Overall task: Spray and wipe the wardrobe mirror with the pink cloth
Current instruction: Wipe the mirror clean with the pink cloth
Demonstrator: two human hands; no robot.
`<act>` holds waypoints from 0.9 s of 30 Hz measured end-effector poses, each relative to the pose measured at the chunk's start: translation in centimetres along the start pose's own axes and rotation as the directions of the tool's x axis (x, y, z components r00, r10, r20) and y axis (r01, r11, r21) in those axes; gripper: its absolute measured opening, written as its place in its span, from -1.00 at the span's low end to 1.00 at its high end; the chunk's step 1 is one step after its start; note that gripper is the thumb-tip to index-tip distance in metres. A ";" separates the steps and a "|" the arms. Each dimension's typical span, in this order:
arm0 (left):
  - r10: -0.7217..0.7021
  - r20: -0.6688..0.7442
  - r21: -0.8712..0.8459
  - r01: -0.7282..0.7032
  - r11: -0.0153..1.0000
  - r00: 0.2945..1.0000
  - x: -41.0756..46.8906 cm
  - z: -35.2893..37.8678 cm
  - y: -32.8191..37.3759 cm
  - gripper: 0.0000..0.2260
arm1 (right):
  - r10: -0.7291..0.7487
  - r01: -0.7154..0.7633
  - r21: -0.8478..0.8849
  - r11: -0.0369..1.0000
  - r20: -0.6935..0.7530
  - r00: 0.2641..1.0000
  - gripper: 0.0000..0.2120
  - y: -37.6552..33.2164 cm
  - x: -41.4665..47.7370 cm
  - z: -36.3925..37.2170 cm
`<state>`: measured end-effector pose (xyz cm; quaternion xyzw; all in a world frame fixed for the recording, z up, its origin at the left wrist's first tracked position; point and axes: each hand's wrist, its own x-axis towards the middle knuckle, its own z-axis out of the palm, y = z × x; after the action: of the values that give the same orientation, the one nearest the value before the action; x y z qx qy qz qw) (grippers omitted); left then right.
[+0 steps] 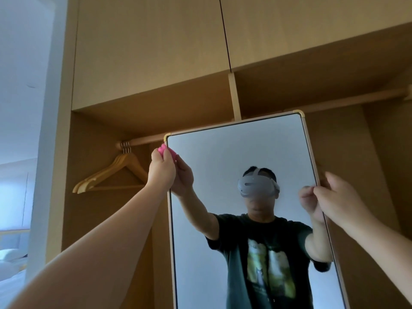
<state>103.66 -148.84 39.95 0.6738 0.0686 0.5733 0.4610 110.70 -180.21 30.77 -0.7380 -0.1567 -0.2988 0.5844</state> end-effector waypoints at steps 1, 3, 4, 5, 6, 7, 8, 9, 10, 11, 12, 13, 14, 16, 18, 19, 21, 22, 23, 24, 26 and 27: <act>-0.006 0.004 -0.001 0.006 1.000 1.000 -0.2 0.0 -0.2 -0.60 | 0.000 0.000 -0.002 1.000 0.005 1.000 -0.54 0.3 -0.1 0.2; -0.010 0.013 0.008 0.010 1.000 1.000 -0.7 -0.2 -0.5 -0.60 | -0.006 0.005 -0.011 1.000 -0.001 1.000 -0.71 0.9 -0.3 0.5; -0.009 0.016 0.014 0.009 1.000 1.000 -0.9 -0.2 -0.6 -0.60 | -0.007 0.007 -0.009 1.000 -0.013 1.000 -0.79 1.0 -0.5 0.6; -0.014 0.018 0.015 0.014 1.000 1.000 -1.0 -0.3 -0.8 -0.59 | -0.009 0.008 -0.013 1.000 -0.019 1.000 -0.85 1.2 -0.6 0.7; -0.019 0.022 0.016 0.018 1.000 1.000 -1.2 -0.4 -0.9 -0.59 | -0.010 0.010 -0.016 1.000 -0.019 1.000 -0.88 1.3 -0.9 0.8; -0.023 0.029 0.018 0.023 1.000 0.999 -1.3 -0.5 -1.0 -0.58 | -0.017 0.017 -0.019 1.000 -0.015 1.000 -0.90 1.3 -1.0 0.8; -0.027 0.040 0.022 0.026 0.999 0.999 -1.6 -0.6 -1.0 -0.58 | -0.023 0.023 -0.025 0.999 -0.012 1.000 -0.90 1.3 -1.3 0.9; -0.032 0.049 0.024 0.030 0.999 0.998 -1.7 -0.6 -1.1 -0.58 | -0.026 0.025 -0.025 0.999 -0.009 1.000 -0.90 1.4 -1.5 0.9; -0.034 0.056 0.024 0.032 0.999 0.998 -1.9 -0.7 -1.2 -0.58 | -0.029 0.029 -0.019 0.999 -0.004 1.000 -0.90 1.5 -1.7 0.9; -0.038 0.060 0.020 0.037 0.999 0.997 -2.1 -0.8 -1.3 -0.58 | -0.032 0.032 -0.017 0.999 -0.002 0.999 -0.90 1.6 -1.9 1.0; -0.044 0.066 0.012 0.044 0.999 0.997 -2.4 -0.9 -1.4 -0.59 | -0.033 0.033 -0.017 0.999 -0.001 0.999 -0.90 1.6 -2.1 1.1; -0.053 0.072 0.002 0.053 0.999 0.996 -2.6 -0.9 -1.6 -0.58 | -0.037 0.037 -0.019 0.999 0.001 0.999 -0.90 1.7 -2.3 1.1; -0.060 0.080 -0.004 0.061 0.998 0.995 -2.7 -1.0 -1.8 -0.58 | -0.042 0.042 -0.018 0.999 0.002 0.999 -0.90 1.9 -2.6 1.1; -0.073 0.090 -0.010 0.074 0.997 0.993 -3.1 -1.1 -2.1 -0.57 | -0.033 0.034 -0.011 0.999 0.001 0.999 -0.90 2.2 -3.0 1.1; -0.094 0.099 -0.019 0.097 0.995 0.991 -3.5 -1.2 -2.4 -0.57 | -0.022 0.022 -0.009 1.000 0.009 1.000 -0.90 2.5 -3.4 1.1; -0.099 0.105 -0.025 0.102 0.994 0.989 -3.6 -1.2 -2.5 -0.57 | -0.023 0.023 -0.013 1.000 0.011 1.000 -0.91 2.6 -3.5 1.0; -0.108 0.112 -0.026 0.112 0.993 0.988 -3.9 -1.3 -2.9 -0.55 | -0.037 0.037 -0.026 0.999 0.015 0.999 -0.91 3.0 -3.8 0.9; -0.114 0.109 -0.028 0.118 0.993 0.987 -3.9 -1.3 -3.1 -0.55 | -0.034 0.034 -0.029 0.999 0.019 0.999 -0.91 3.1 -3.9 0.8; -0.116 0.104 -0.025 0.119 0.993 0.988 -4.1 -1.4 -3.2 -0.56 | -0.027 0.028 -0.027 0.999 0.023 0.999 -0.90 3.3 -4.1 0.8; -0.113 0.102 -0.023 0.116 0.993 0.988 -4.3 -1.5 -3.3 -0.56 | -0.021 0.022 -0.025 0.999 0.030 0.999 -0.90 3.6 -4.2 0.8; -0.096 0.107 -0.015 0.098 0.995 0.990 -4.7 -1.4 -3.5 -0.56 | -0.024 0.025 -0.026 0.999 0.036 0.999 -0.89 4.1 -4.2 0.9; -0.088 0.108 -0.014 0.090 0.996 0.990 -5.0 -1.4 -3.5 -0.57 | -0.027 0.028 -0.024 0.999 0.036 0.999 -0.89 4.4 -4.2 0.9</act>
<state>102.34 -149.19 33.84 0.6954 0.0683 0.5160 0.4956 110.26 -180.01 24.61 -0.7482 -0.1736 -0.2954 0.5682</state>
